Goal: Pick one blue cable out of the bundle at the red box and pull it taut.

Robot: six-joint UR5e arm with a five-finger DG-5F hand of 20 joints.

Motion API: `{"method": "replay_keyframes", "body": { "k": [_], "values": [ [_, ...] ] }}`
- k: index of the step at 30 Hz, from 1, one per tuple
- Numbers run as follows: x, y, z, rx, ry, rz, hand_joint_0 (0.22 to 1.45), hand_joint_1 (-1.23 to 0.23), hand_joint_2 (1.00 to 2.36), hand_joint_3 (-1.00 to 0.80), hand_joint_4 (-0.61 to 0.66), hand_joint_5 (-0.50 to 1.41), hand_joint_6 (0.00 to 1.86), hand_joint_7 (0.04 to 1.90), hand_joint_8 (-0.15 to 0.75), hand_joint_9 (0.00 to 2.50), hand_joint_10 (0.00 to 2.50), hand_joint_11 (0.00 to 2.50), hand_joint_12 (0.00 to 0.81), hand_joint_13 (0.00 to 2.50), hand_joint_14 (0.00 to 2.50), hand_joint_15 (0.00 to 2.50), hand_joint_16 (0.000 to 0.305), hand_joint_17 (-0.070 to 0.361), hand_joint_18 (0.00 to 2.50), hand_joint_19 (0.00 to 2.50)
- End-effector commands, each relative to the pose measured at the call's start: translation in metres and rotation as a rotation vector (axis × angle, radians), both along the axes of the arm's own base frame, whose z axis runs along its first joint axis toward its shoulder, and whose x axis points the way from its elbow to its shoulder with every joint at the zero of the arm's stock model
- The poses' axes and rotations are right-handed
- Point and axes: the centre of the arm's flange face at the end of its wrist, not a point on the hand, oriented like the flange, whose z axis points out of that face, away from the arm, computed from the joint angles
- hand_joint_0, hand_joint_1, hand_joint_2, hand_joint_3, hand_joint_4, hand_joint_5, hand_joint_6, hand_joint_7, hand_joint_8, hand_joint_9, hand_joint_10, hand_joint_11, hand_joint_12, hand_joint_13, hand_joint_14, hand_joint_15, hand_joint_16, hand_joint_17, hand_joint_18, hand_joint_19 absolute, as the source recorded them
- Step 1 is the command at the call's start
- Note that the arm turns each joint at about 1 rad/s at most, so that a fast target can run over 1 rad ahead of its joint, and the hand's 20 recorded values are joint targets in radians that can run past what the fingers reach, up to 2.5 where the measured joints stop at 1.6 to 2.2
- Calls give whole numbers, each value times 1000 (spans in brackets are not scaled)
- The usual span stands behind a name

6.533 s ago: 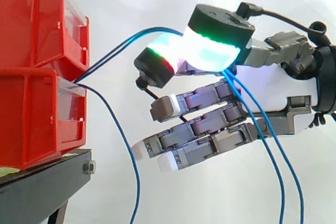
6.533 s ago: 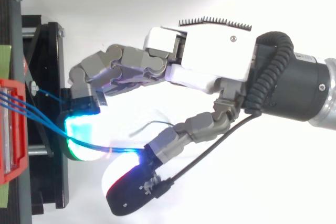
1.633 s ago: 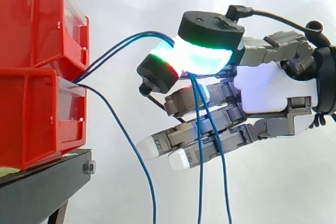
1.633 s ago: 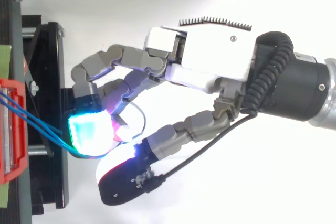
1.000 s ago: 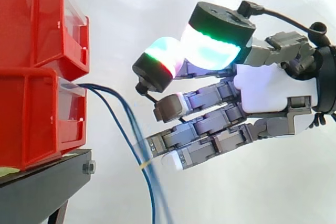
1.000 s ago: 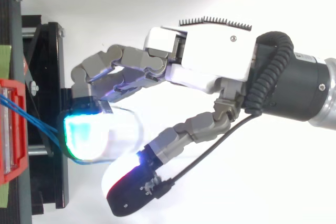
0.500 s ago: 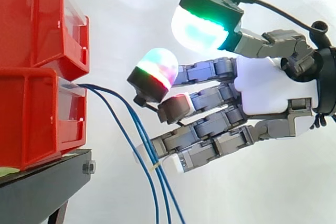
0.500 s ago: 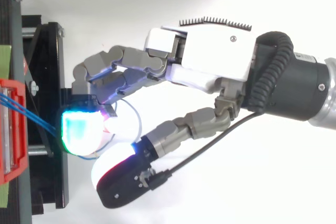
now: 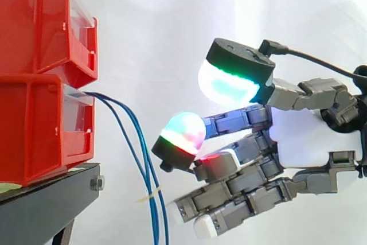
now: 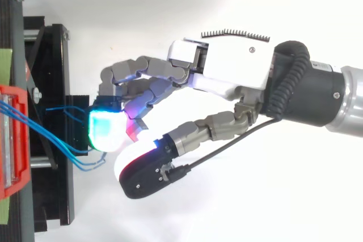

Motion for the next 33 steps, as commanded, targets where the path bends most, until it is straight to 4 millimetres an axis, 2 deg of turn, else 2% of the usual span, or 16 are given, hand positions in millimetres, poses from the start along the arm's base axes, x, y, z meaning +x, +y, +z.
{"method": "replay_keyframes", "body": {
  "k": [1, 5, 10, 24, 25, 27, 33],
  "values": [
    [2, 0, 0, -33, -27, -3, 482, -700, 1000, -500, 164, -110, 502, 1220, 319, 873, 10, 1569, 455, 446, 8, 245, 67, 150, 426, 283],
    [3, 0, 1, -82, -24, -19, 483, -695, 1000, -500, 233, -114, 503, 1092, 316, 870, 17, 1353, 453, 448, 9, 243, 66, 149, 425, 292],
    [5, -1, 1, -116, -35, -29, 486, -690, 1000, -500, 277, -114, 503, 1029, 315, 864, 20, 1242, 449, 454, 8, 237, 66, 149, 425, 290],
    [6, 3, -3, -166, -34, -37, 495, -699, 1000, -500, 256, -113, 504, 1064, 323, 885, 22, 1246, 447, 469, 8, 237, 65, 146, 428, 300],
    [1, 5, -17, -184, -24, -39, 495, -700, 1000, -500, 256, -112, 504, 1070, 323, 885, 22, 1256, 448, 469, 8, 238, 65, 146, 430, 300],
    [-3, 10, -29, -190, -66, -51, 495, -701, 1000, -500, 262, -112, 504, 1080, 323, 886, 21, 1257, 447, 471, 7, 241, 65, 146, 433, 303],
    [0, 12, -31, -196, -167, -99, 506, -714, 1000, -500, 262, -111, 504, 1102, 326, 901, 21, 1265, 443, 481, 8, 244, 64, 144, 438, 311]
  ]
}}
